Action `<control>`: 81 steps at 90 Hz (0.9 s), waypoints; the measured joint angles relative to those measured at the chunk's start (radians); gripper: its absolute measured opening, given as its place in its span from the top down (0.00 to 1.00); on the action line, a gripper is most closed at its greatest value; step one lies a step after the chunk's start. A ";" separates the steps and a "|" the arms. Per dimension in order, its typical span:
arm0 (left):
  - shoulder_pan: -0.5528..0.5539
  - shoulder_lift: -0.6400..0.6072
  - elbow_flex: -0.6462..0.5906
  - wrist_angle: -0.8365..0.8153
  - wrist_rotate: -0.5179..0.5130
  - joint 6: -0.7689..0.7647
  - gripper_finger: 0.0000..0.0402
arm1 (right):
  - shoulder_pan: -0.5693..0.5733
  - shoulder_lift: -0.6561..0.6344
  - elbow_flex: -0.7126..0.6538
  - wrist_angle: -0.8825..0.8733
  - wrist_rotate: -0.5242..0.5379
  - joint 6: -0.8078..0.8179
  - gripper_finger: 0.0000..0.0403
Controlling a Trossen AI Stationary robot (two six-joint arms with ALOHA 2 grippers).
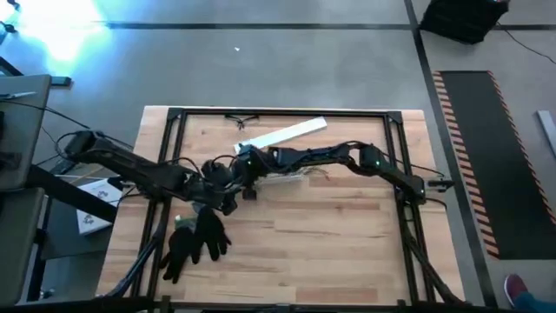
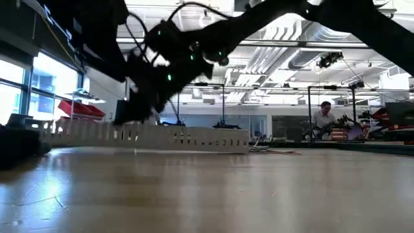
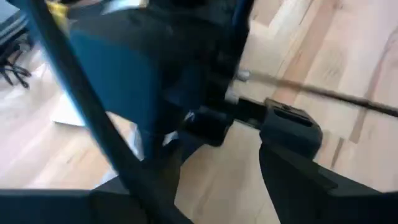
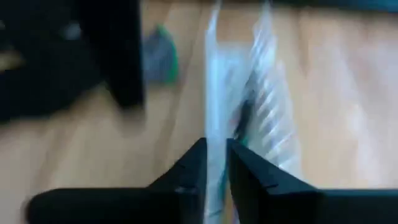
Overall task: Ziptie cables
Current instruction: Close the white cable duct
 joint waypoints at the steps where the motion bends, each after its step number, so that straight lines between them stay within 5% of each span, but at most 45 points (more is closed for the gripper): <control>1: 0.000 -0.002 0.001 0.000 0.002 0.000 0.51 | -0.002 -0.001 0.007 -0.017 -0.001 -0.005 0.81; 21: -0.014 -0.030 0.009 -0.021 0.015 0.010 0.51 | -0.059 -0.045 0.155 -0.417 -0.003 -0.149 0.58; 41: -0.019 -0.017 -0.037 -0.020 0.017 -0.037 0.51 | -0.148 -0.151 0.088 -0.758 -0.004 -0.236 0.54; 59: -0.004 0.027 -0.128 0.008 0.016 -0.021 0.51 | -0.211 -0.325 -0.168 -0.802 -0.005 -0.244 0.57; 81: 0.113 0.079 -0.203 0.136 0.077 0.143 0.51 | -0.207 -0.630 -0.632 -0.526 -0.003 -0.123 0.59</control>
